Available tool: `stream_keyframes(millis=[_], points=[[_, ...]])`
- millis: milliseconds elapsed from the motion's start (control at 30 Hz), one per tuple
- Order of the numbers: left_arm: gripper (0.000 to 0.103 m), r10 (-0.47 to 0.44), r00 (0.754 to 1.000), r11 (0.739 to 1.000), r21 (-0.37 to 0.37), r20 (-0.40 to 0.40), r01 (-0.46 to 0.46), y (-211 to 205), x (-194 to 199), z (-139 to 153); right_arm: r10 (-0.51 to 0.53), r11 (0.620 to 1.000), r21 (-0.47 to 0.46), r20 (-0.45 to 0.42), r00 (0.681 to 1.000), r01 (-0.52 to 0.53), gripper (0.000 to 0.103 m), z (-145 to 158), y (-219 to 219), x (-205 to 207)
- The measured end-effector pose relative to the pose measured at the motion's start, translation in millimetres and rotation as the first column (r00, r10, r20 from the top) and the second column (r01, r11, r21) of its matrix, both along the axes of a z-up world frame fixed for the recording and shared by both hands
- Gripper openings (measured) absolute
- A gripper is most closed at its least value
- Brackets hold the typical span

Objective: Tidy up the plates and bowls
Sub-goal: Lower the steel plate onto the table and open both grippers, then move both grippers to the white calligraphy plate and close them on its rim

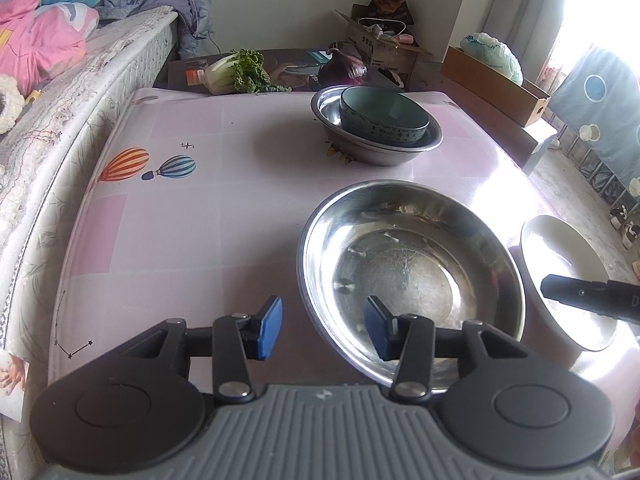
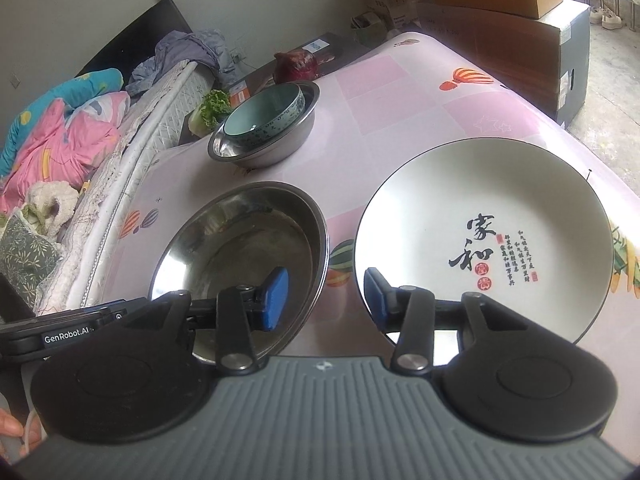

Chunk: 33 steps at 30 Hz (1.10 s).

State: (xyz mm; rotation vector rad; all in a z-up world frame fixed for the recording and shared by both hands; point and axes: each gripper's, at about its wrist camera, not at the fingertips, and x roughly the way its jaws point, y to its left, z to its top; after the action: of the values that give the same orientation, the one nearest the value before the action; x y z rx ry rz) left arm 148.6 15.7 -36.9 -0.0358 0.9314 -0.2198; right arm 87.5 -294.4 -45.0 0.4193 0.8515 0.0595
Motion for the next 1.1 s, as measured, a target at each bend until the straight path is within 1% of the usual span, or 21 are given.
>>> stream_keyframes(millis=[167,333,733,1100], points=[[0.062,0.017,1.0,0.999,0.034,0.014,-0.018,-3,-5,5,0.004,1.0,-0.001,0.009,1.0,-0.004,0.051,3,-3,-6],[0.071,0.031,0.999,0.998,0.061,0.022,-0.032,-6,-11,11,0.006,1.0,0.002,0.012,1.0,-0.006,0.053,5,-5,-13],[0.075,0.021,0.998,0.994,0.101,0.058,-0.027,-19,-30,24,-0.006,1.0,0.028,0.037,0.999,0.005,0.054,10,-20,-37],[0.077,-0.013,0.996,0.992,0.129,0.085,0.002,-46,-50,33,-0.05,0.997,0.069,0.06,0.997,0.045,0.054,13,-52,-69]])
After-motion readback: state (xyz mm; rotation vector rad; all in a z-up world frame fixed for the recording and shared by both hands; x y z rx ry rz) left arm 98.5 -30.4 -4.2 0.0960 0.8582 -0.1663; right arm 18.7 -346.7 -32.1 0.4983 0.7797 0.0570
